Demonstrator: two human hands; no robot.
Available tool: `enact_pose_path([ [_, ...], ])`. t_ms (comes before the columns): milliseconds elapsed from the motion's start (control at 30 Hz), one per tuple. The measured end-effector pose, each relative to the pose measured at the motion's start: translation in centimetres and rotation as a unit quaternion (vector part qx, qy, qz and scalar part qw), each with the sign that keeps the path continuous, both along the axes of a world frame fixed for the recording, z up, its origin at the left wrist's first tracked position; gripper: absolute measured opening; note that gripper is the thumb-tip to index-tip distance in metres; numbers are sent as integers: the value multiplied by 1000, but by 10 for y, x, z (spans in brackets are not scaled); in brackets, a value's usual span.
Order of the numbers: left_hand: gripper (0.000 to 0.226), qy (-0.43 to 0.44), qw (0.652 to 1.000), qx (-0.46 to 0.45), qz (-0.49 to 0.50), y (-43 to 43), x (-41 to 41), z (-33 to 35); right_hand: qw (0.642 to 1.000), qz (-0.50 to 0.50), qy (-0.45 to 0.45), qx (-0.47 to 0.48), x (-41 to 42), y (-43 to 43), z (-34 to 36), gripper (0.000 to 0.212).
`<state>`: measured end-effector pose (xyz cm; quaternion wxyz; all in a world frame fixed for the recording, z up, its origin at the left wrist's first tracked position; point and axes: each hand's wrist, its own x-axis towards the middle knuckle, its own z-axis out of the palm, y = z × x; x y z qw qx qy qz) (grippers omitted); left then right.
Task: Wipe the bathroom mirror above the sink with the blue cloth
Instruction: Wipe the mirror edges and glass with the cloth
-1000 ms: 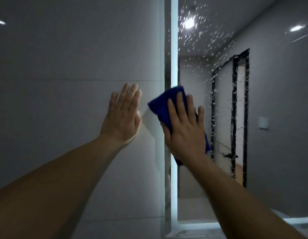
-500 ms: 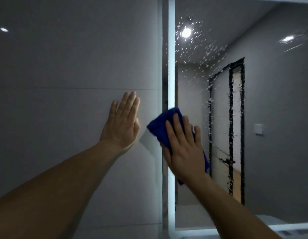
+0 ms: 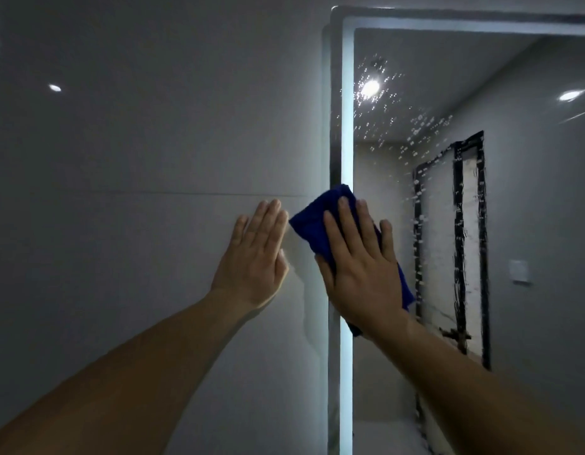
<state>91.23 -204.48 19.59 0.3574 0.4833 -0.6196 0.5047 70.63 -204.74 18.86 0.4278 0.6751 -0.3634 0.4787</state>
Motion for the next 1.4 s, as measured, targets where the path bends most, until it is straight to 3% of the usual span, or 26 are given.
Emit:
enact_pose_path([
  [100,58,-1,1000,4,0,0,1,-1,1000,-21,18,-1,-6,-2,36,60],
  [233,60,2,1000,-3,-10,-2,1,-2,996,-17,-82,41,1,2,131,63],
  [333,60,-1,1000,-7,-12,-1,0,0,990,-19,-131,52,9,4,157,65],
  [433,62,-4,1000,-9,-17,0,-1,0,990,9,-133,40,13,4,123,64],
  [633,58,3,1000,-5,5,-1,-1,-1,1000,8,-15,14,-6,2,-29,65],
  [733,58,-2,1000,-5,-4,0,-1,-1,1000,-11,2,13,-10,-3,4,63],
  [900,61,-5,1000,-11,-12,0,-2,0,990,-7,-132,51,11,5,114,66],
  [1000,62,-5,1000,-6,-6,0,0,1,993,5,-113,28,18,6,88,65],
  [1200,60,-8,999,1,31,-2,0,-3,1000,3,-8,15,4,5,-55,64],
  [1300,60,-11,999,-2,34,-3,1,-3,999,-6,44,-3,-6,-2,-33,62],
  [1400,59,-11,1000,-8,10,-2,0,-3,1000,-17,6,-12,-1,-6,48,60],
])
